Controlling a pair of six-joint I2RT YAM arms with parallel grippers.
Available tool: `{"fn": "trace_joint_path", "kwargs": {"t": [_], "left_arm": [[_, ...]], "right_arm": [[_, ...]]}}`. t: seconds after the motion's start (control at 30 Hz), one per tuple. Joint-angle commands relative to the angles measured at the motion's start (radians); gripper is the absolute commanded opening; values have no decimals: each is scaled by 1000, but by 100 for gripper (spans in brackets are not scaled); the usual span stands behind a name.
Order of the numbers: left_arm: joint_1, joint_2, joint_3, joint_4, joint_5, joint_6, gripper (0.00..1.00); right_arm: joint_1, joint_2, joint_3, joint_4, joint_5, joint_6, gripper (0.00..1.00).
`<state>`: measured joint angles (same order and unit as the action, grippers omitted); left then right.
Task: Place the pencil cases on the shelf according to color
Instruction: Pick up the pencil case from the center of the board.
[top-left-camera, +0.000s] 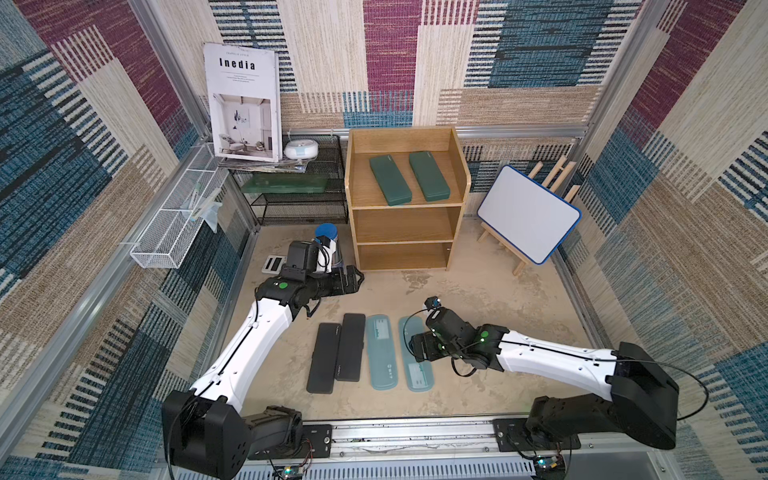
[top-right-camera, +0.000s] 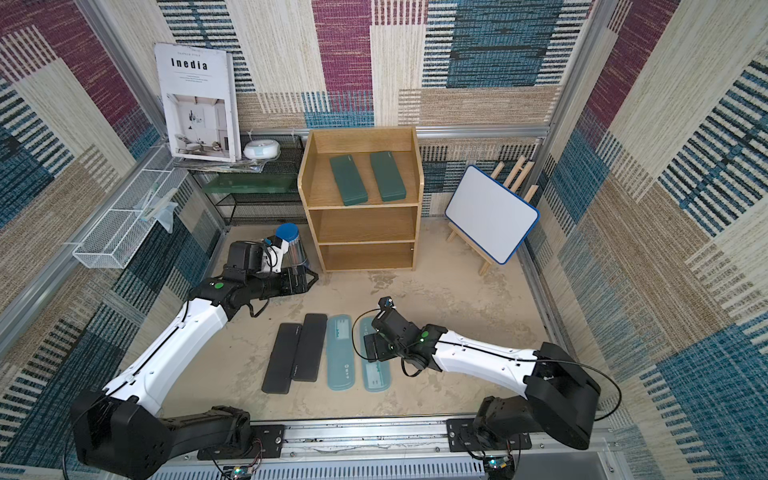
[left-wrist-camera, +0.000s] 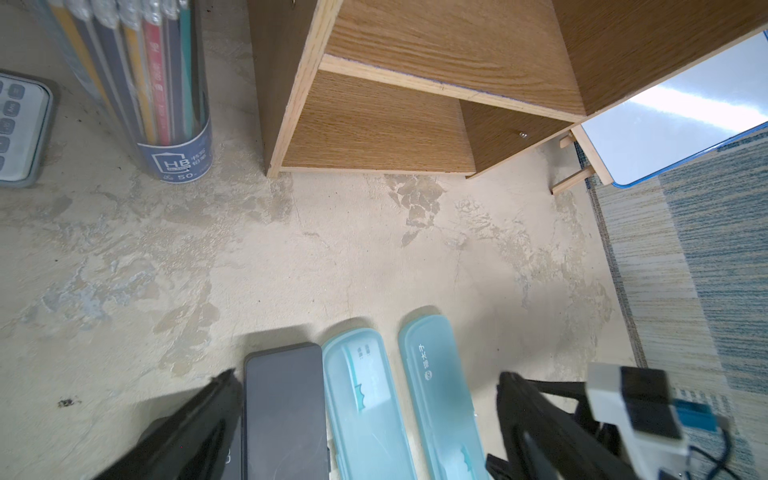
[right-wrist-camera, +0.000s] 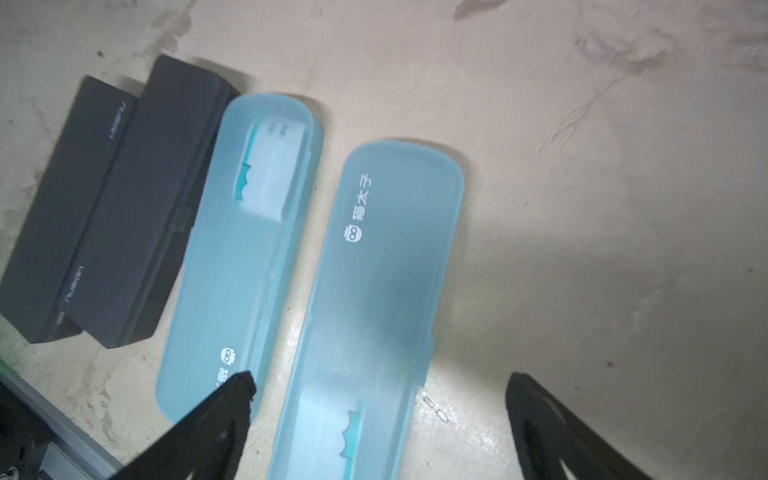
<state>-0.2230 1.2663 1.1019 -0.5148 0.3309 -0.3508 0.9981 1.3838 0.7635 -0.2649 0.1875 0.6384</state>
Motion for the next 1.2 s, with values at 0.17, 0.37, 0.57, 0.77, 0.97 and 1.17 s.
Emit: {"fn": "trace_joint_path", "kwargs": {"t": [0.17,0.37,0.57,0.77,0.97,1.17], "left_arm": [[1,-6,0,-5,-24,15,100],[1,-8,3,-11,-27,15,100],[1,-9,4,-11,-29,14,100],[1,-8,3,-12,-32,15,100],[1,-8,4,-19,-35,16,99],[1,-10,4,-17,-32,12,100]], "right_arm": [[68,170,100,-25,23,34,99],[77,248,123,-90,78,90,99],[77,259,93,-112,112,125,99],[75,184,60,-134,152,133,99],[76,67,62,-180,117,117,99],[81,-26,19,-249,17,152,99]]}}
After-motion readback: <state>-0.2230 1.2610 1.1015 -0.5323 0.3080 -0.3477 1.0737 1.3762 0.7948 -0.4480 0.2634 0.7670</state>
